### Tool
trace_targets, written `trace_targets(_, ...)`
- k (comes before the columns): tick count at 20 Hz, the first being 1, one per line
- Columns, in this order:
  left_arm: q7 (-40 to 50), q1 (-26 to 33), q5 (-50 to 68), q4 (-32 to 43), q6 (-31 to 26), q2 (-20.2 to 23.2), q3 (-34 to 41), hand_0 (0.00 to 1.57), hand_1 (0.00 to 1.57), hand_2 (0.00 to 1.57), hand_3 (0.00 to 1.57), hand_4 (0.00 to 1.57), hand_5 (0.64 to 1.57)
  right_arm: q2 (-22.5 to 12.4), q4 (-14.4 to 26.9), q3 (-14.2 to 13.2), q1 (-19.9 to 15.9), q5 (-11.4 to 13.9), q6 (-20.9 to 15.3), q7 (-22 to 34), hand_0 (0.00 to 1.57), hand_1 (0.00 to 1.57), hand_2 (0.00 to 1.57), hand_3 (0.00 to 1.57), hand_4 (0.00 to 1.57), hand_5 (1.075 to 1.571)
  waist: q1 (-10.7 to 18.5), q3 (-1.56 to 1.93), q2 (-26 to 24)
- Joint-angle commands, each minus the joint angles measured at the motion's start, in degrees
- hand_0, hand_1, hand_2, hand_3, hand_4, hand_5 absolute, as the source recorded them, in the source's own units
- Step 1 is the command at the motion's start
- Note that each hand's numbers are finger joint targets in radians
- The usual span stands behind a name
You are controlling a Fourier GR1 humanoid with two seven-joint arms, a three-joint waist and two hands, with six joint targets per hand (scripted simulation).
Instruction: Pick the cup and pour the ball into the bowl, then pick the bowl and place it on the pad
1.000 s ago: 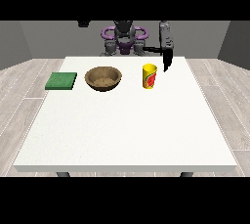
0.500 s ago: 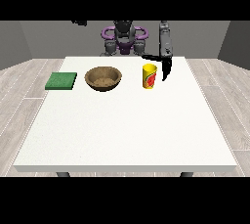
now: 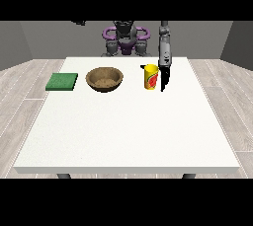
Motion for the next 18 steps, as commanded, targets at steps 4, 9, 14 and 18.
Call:
trace_targets(4,-8.4,0.1,-6.0,1.3,13.0,1.2,-0.8,1.32,1.32,1.57,1.57,0.96,1.530,-2.7,-0.3,-4.9,-1.0,-5.5,3.5,-0.6,0.00,0.00,0.00,0.00,0.00,1.562,-2.2,0.07,2.7)
trace_targets(9,-11.4,2.2,-8.4,6.3,15.6,1.9,-1.4,1.32,1.32,1.57,1.57,1.07,1.487,-3.9,-5.3,-6.8,2.0,-7.7,3.5,3.4,0.00,0.00,0.00,0.00,0.07,1.562,-3.6,0.02,1.3)
trace_targets(14,-2.3,-0.1,-13.6,3.7,21.2,-0.8,-7.0,1.34,1.34,1.57,1.57,1.10,1.498,-3.4,4.2,-9.7,4.0,-9.5,5.7,1.0,0.00,0.00,0.00,0.00,0.12,1.559,1.0,0.13,-7.8)
trace_targets(18,5.9,-5.9,-18.1,3.2,26.8,-0.9,-10.1,1.36,1.36,1.57,1.57,1.12,1.499,-2.9,6.7,-9.0,5.9,-9.3,7.4,-0.1,0.00,0.00,0.00,0.00,0.19,1.558,0.4,0.11,-9.5)
